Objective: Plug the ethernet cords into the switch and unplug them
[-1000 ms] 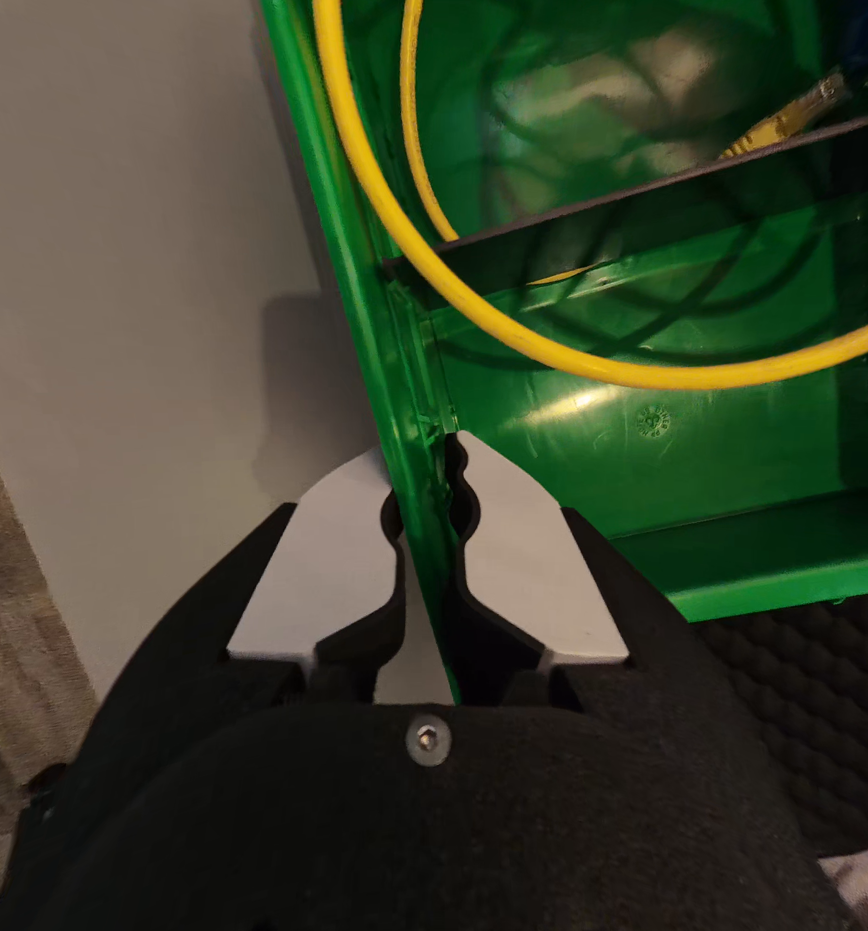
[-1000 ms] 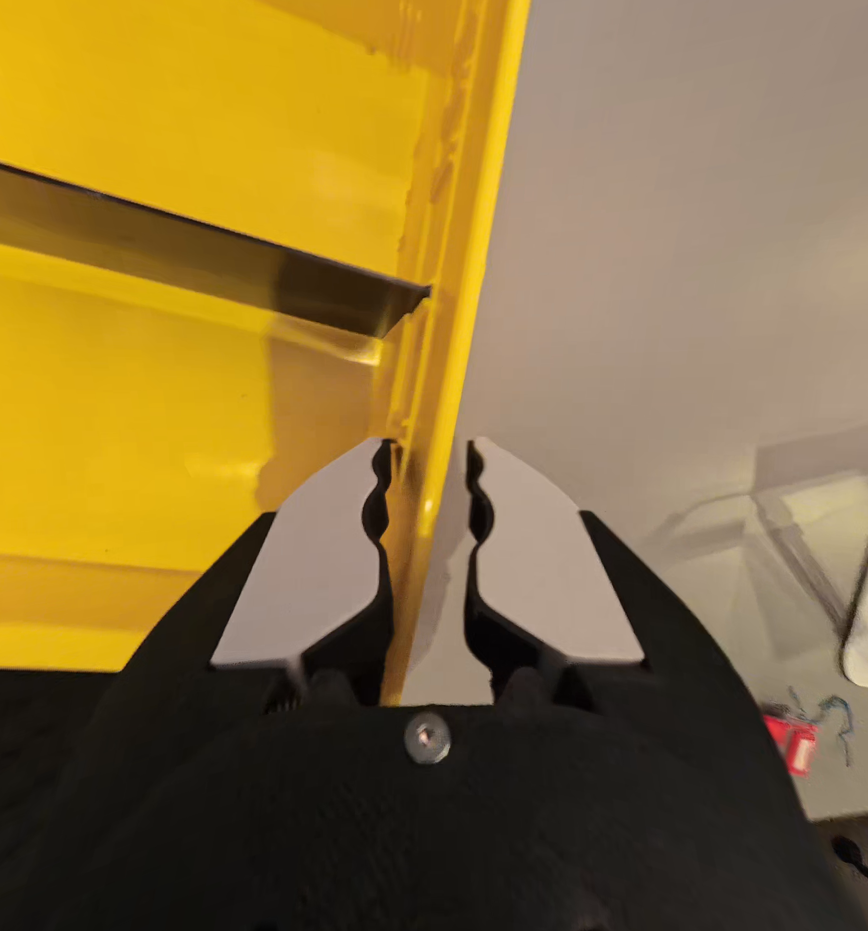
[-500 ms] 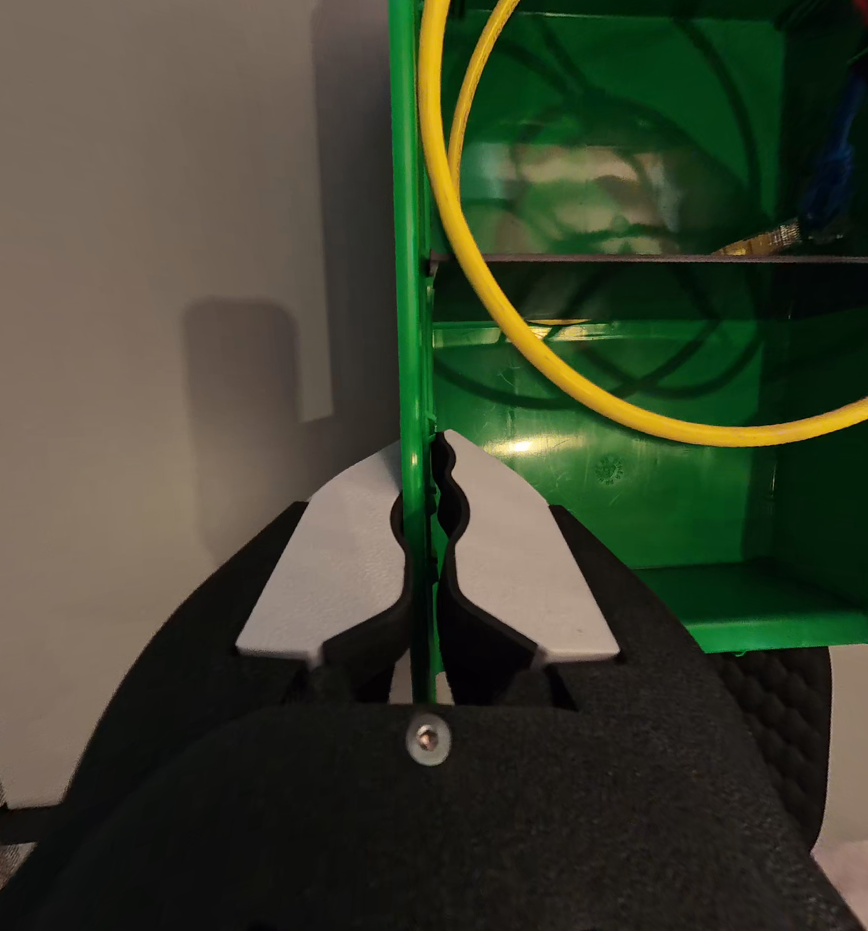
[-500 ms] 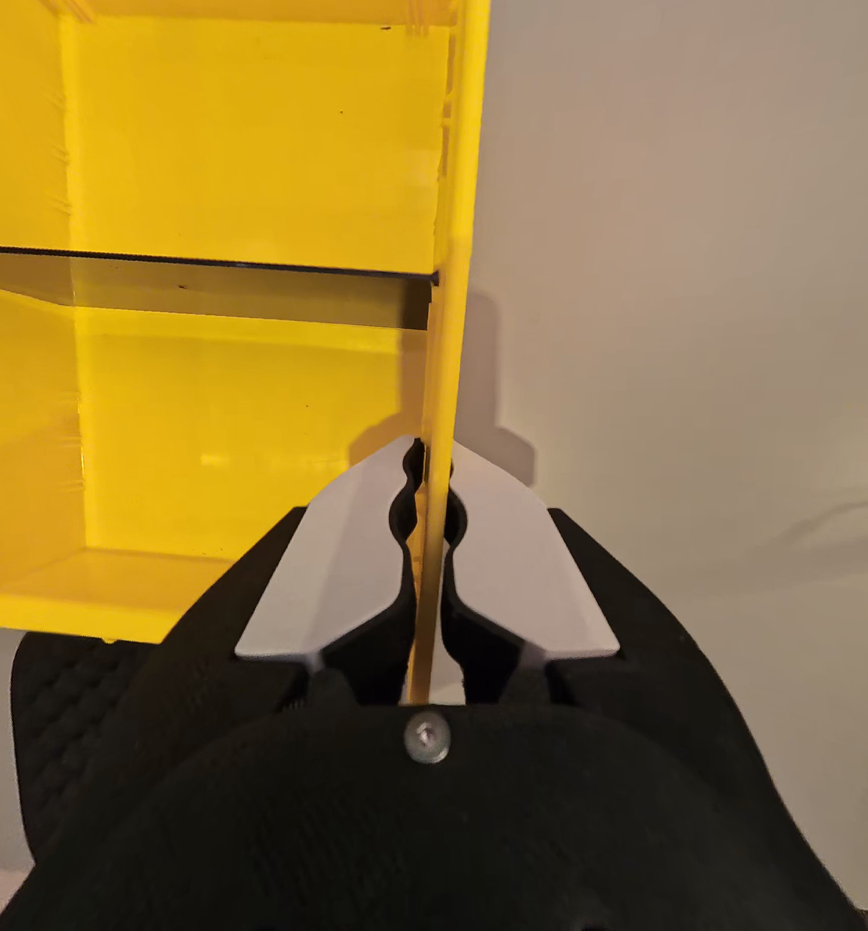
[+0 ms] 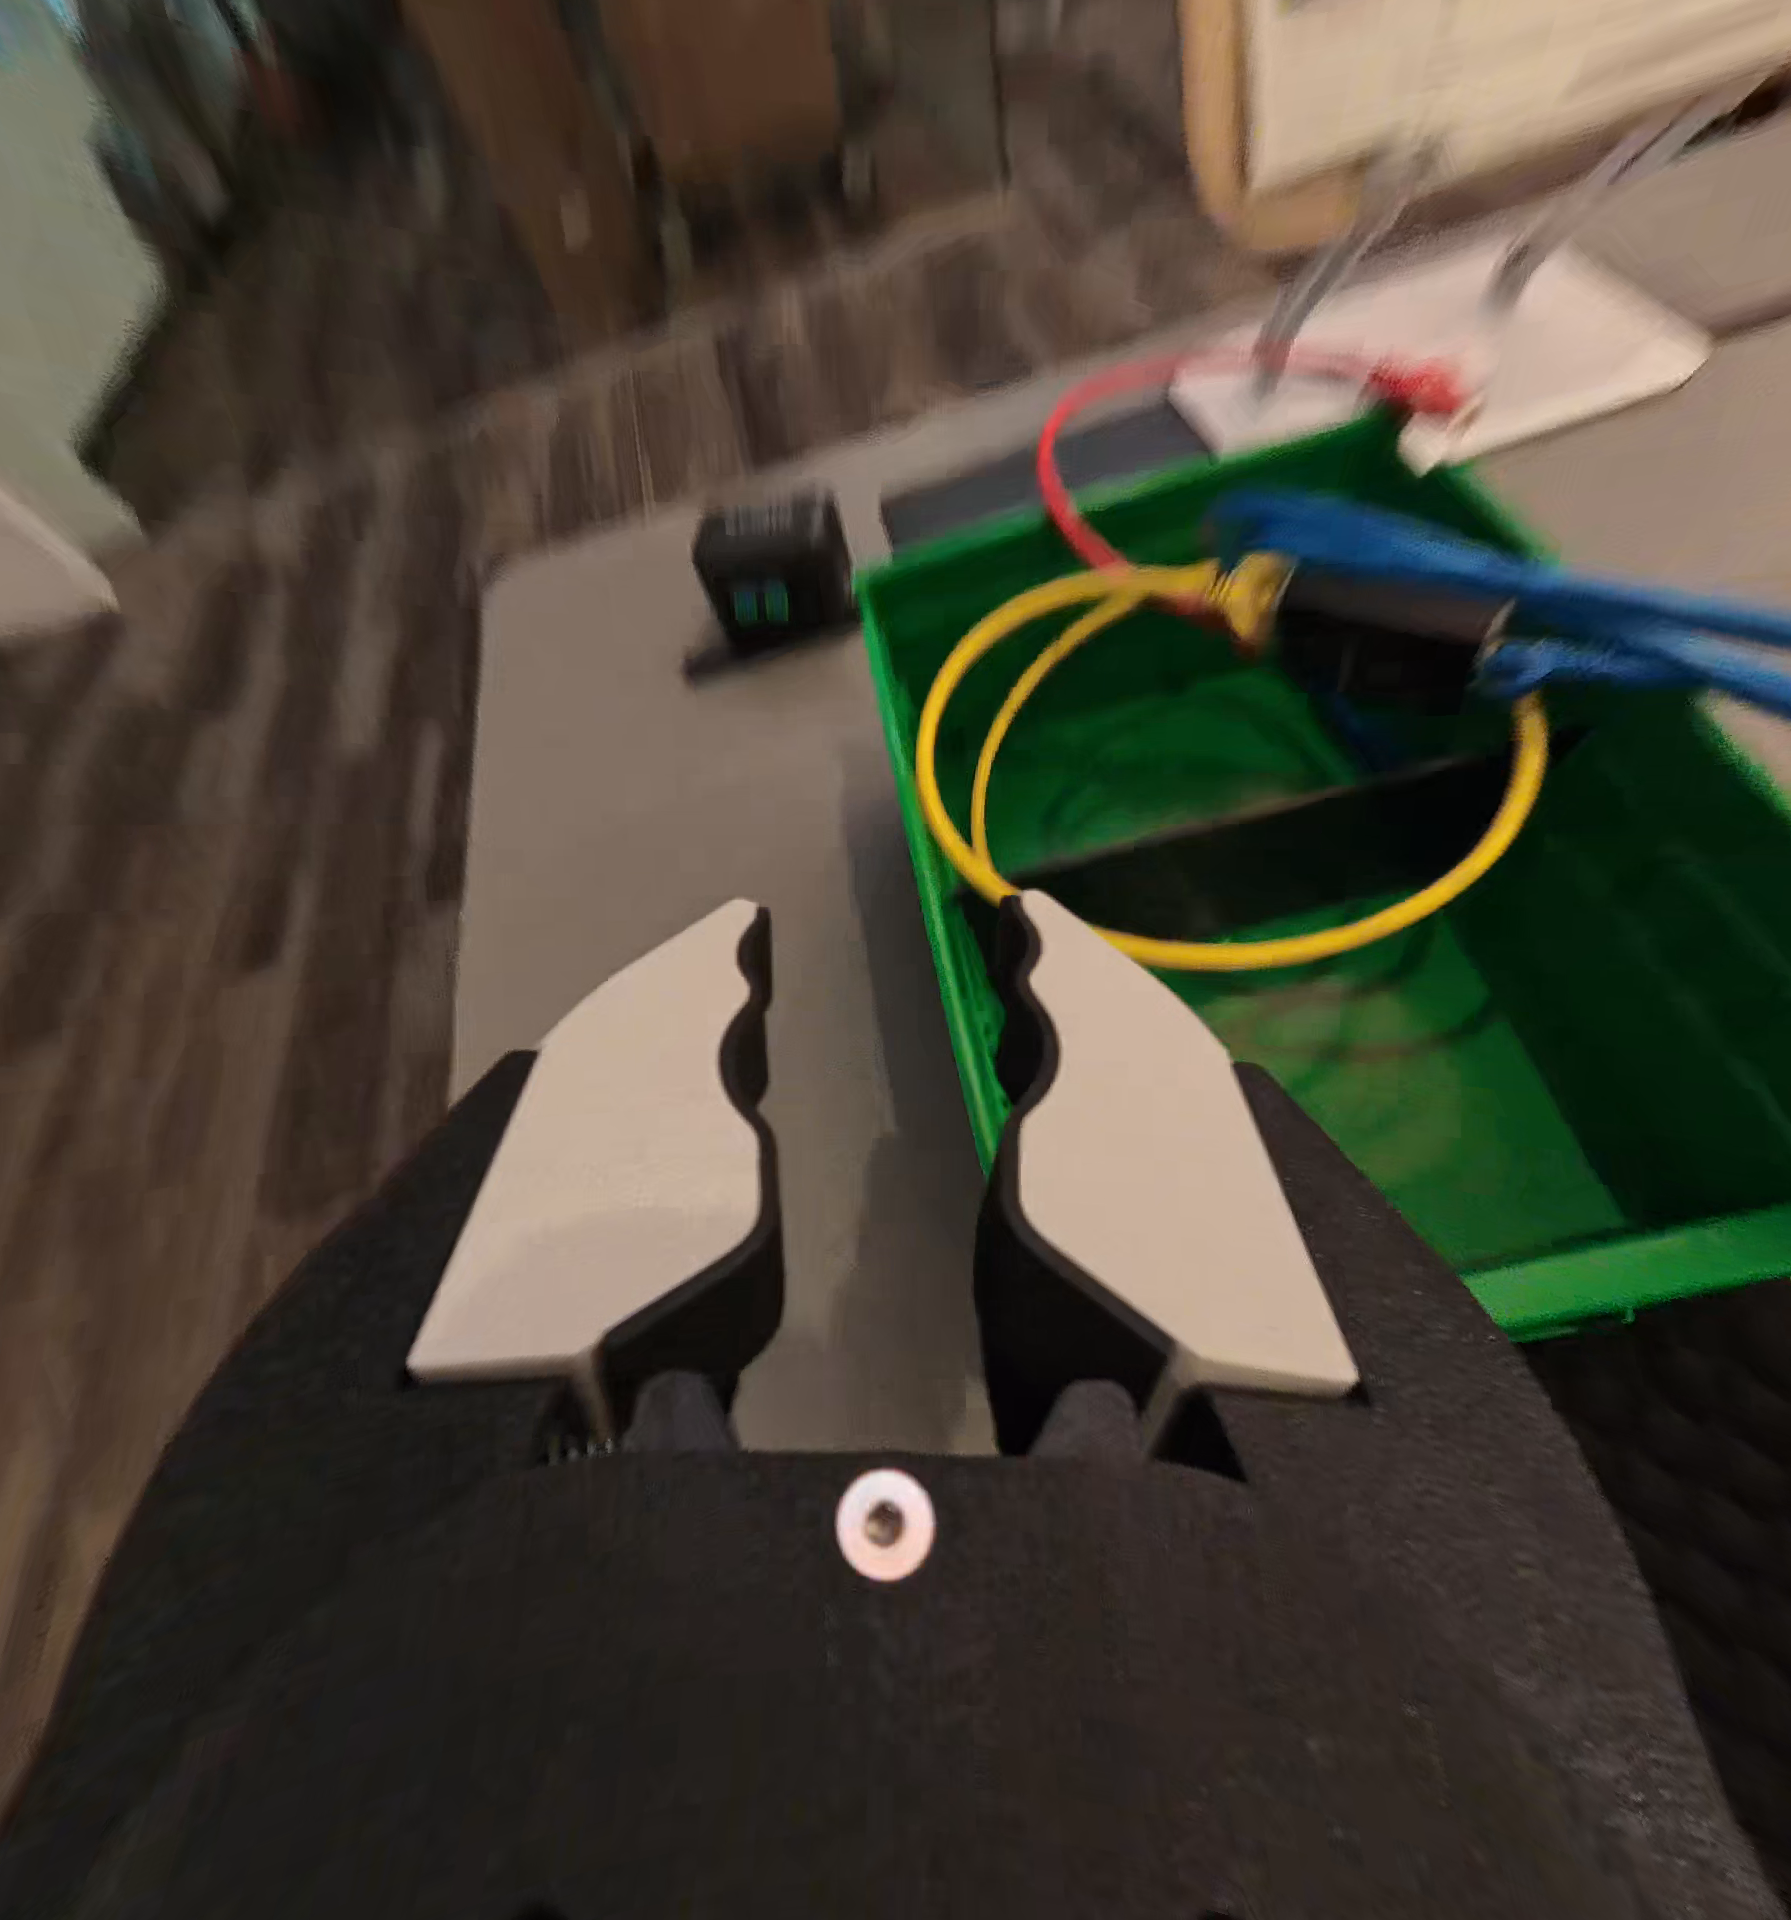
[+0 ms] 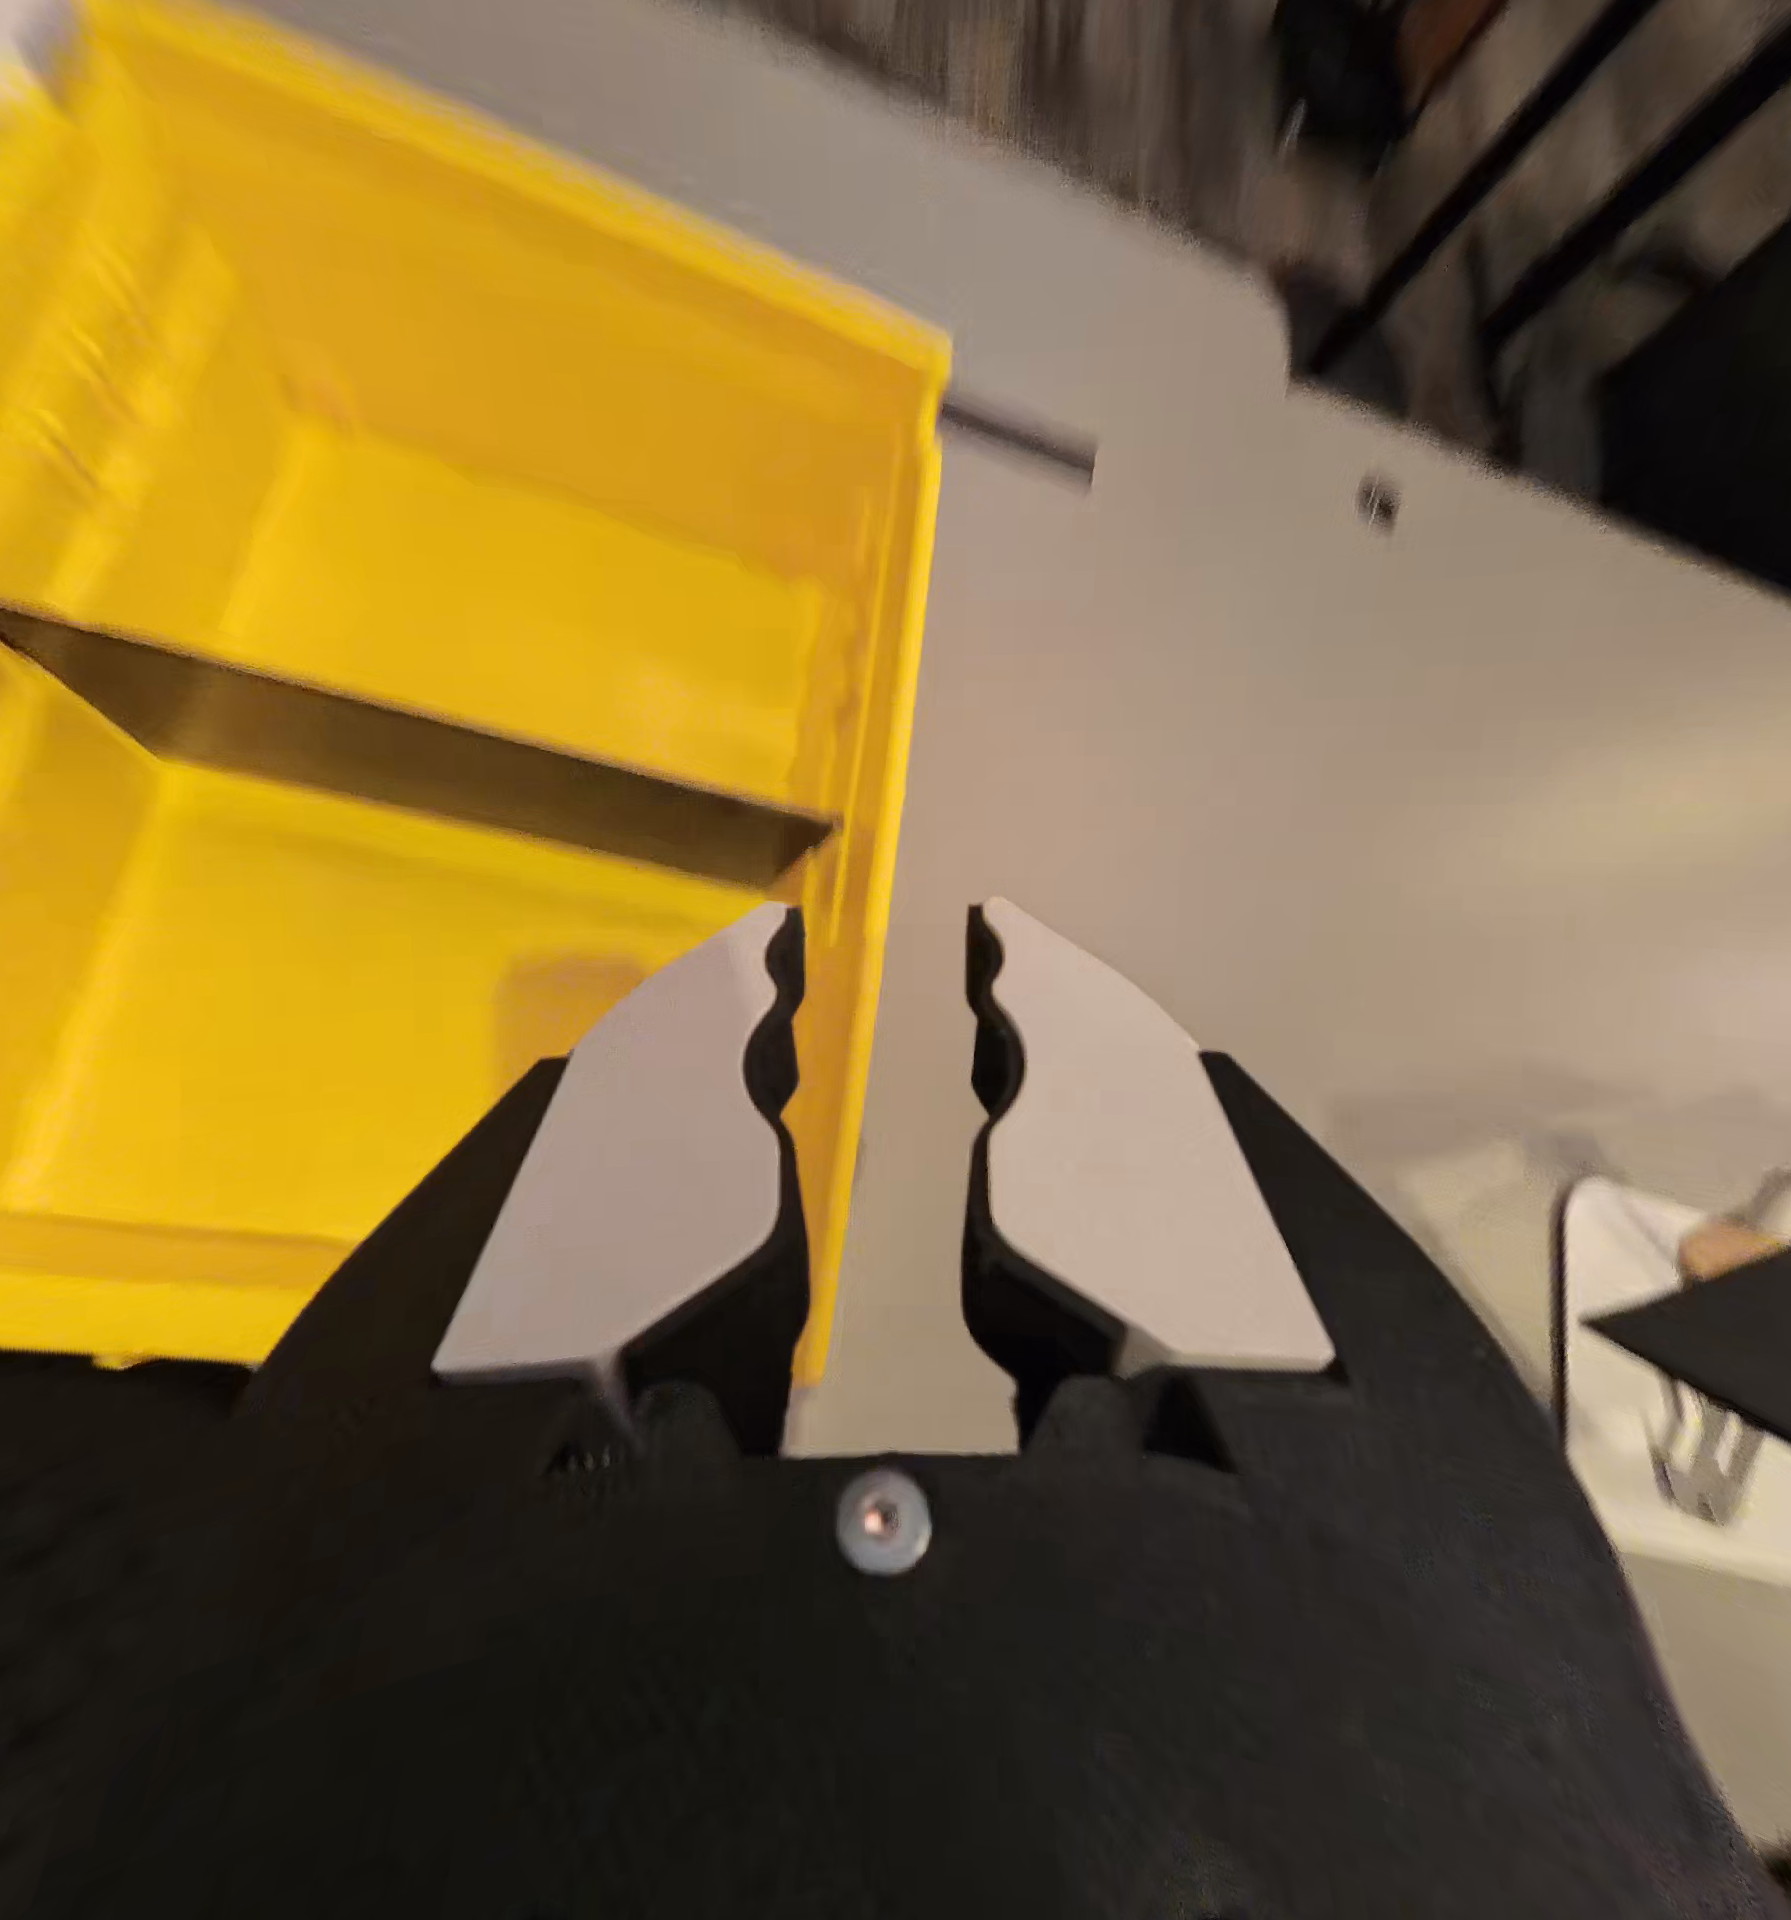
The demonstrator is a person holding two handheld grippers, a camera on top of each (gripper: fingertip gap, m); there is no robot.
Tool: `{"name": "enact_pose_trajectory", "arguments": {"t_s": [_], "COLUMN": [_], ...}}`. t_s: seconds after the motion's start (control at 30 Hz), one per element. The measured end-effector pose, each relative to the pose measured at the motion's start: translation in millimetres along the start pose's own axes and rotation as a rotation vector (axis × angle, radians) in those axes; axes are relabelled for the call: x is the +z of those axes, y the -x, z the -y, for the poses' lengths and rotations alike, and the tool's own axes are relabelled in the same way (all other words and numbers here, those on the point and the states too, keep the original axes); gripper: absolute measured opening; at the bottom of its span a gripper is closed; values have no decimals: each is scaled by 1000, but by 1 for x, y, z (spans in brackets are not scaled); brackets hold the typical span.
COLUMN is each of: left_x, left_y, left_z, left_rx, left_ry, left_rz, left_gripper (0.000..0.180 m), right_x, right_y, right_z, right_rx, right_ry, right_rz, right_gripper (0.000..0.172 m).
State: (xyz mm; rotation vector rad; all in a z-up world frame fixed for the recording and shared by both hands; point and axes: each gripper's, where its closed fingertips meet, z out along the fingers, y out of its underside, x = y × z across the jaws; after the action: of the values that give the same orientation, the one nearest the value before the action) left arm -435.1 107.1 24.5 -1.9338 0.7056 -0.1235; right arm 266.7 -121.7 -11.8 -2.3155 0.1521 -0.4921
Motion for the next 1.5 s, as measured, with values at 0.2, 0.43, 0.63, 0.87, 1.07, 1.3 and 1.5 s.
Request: {"name": "enact_pose_trajectory", "arguments": {"t_s": [0.2, 0.43, 0.63, 0.87, 1.07, 1.3, 1.5], "left_x": [-22, 19, 71, 112, 138, 148, 140], "left_y": [-21, -75, -64, -101, -130, -127, -73], "left_z": [58, 60, 23, 37, 43, 35, 45], "left_rx": [215, 674, 817, 961, 1040, 1032, 1045], "left_ry": [-223, -202, -19, -43, -42, 13, 34], "left_rz": [-113, -352, -350, -480, -596, -679, -551], "left_gripper": [58, 41, 46, 48, 57, 50, 42], "right_x": [-80, -145, -167, -134, -125, -114, -100], "right_y": [12, 41, 84, 95, 79, 72, 75], "right_z": [103, 182, 204, 202, 195, 192, 192], "right_rx": [63, -18, -18, -54, 13, 4, 6], "right_ry": [-507, -899, -1098, -996, -983, -945, -911], "right_rz": [121, 112, 168, 210, 223, 179, 202], "right_gripper": [46, 36, 29, 30, 30, 29, 30]}}
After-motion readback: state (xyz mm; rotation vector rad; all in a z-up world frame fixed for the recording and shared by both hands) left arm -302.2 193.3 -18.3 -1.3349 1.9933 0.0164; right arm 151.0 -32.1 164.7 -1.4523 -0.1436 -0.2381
